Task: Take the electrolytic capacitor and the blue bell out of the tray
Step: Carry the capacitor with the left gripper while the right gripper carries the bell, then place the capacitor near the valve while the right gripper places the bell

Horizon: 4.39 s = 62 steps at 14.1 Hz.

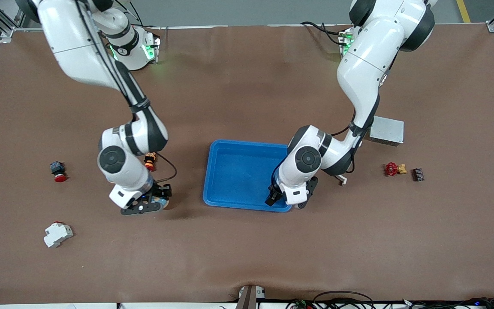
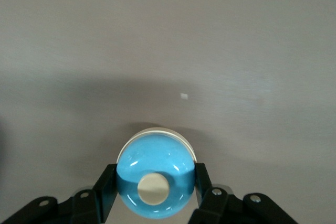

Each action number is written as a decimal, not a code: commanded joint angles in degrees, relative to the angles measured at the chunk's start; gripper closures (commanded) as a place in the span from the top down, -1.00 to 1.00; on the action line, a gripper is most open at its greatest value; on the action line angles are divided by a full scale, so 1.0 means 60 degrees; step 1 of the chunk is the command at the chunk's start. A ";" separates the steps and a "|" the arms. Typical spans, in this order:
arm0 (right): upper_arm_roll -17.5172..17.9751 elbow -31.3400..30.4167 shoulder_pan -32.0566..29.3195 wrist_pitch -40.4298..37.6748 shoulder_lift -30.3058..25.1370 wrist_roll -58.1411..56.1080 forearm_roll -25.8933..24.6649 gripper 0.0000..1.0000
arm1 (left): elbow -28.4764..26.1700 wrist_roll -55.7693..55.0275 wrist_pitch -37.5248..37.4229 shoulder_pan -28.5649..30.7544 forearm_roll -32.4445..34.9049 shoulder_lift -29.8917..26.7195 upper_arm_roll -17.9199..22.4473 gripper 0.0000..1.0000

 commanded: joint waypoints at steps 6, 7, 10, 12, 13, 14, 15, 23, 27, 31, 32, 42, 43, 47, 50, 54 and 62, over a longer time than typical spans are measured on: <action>0.0688 -0.0521 -0.2063 0.0014 -0.0392 -0.3284 0.0254 -1.00 | 0.0120 -0.0203 -0.0102 -0.0086 0.0252 0.0005 0.0190 -1.00; 0.0688 -0.0521 -0.2195 0.0013 -0.0377 -0.3577 0.0254 -1.00 | 0.0106 -0.0203 -0.0131 -0.0100 0.0281 -0.0039 0.0204 -1.00; 0.0673 -0.0492 -0.2474 -0.0001 -0.0363 -0.4194 0.0254 -1.00 | 0.0179 -0.0203 -0.0671 -0.0509 0.0267 -0.0346 0.0657 -1.00; 0.0659 -0.0462 -0.2562 -0.0001 -0.0348 -0.4457 0.0239 -1.00 | 0.0179 -0.0203 -0.1241 -0.0511 0.0223 -0.0872 0.0644 -1.00; 0.0659 -0.0433 -0.2693 -0.0001 -0.0333 -0.4648 0.0239 -1.00 | 0.0179 -0.0174 -0.1810 -0.0438 0.0223 -0.1208 0.0644 -1.00; 0.0659 -0.0404 -0.2767 0.0028 -0.0319 -0.4824 0.0239 -1.00 | 0.0179 -0.0102 -0.2280 -0.0336 0.0295 -0.1444 0.0644 -1.00; 0.0659 -0.0389 -0.2811 0.0028 -0.0304 -0.4941 0.0239 -1.00 | 0.0150 -0.0028 -0.2676 -0.0233 0.0296 -0.1765 0.0644 -1.00; 0.0644 -0.0257 -0.3031 0.0057 -0.0128 -0.5250 0.0166 -1.00 | -0.1119 0.4638 -0.6004 0.1494 -0.0085 -0.4268 0.0468 -1.00; 0.0644 -0.0169 -0.3178 0.0072 -0.0026 -0.5337 0.0166 -1.00 | -0.3931 0.8183 -0.6049 0.2753 -0.0100 -0.6758 0.0468 -1.00; 0.0644 -0.0052 -0.3310 0.0101 0.0193 -0.5338 0.0225 -1.00 | -0.5281 1.0923 -0.6050 0.4320 -0.0085 -0.7992 0.0483 -1.00; 0.0644 -0.0008 -0.3310 0.0101 0.0209 -0.5338 0.0239 -1.00 | -0.5444 1.1770 -0.5991 0.4904 -0.0085 -0.8110 0.0483 -1.00; 0.0629 0.0109 -0.3398 0.0393 0.0516 -0.5309 0.0239 -1.00 | -0.6091 1.3759 -0.2434 0.6041 0.0442 -0.6284 0.0497 -1.00; 0.0629 0.0124 -0.3412 0.0496 0.0545 -0.5309 0.0254 -1.00 | -0.5974 1.3380 -0.2243 0.5777 0.0573 -0.5917 0.0498 -1.00; 0.0629 0.0138 -0.3369 0.0497 0.0575 -0.5221 0.0239 -1.00 | -0.5199 1.1842 -0.1933 0.5043 0.0779 -0.4817 0.0483 -1.00; 0.0629 0.0139 -0.3427 0.0512 0.0575 -0.5221 0.0254 1.00 | -0.4583 1.1239 -0.1933 0.4662 0.0779 -0.4041 0.0512 -1.00; 0.0629 0.0139 -0.3412 0.0468 0.0531 -0.5206 0.0268 1.00 | -0.4450 1.1003 -0.1715 0.4617 0.1204 -0.3498 0.0498 -1.00; 0.0688 0.0255 -0.3369 -0.0174 0.0210 -0.4535 0.0283 1.00 | -0.4421 1.0038 -0.1377 0.4441 0.1351 -0.3116 0.0483 -1.00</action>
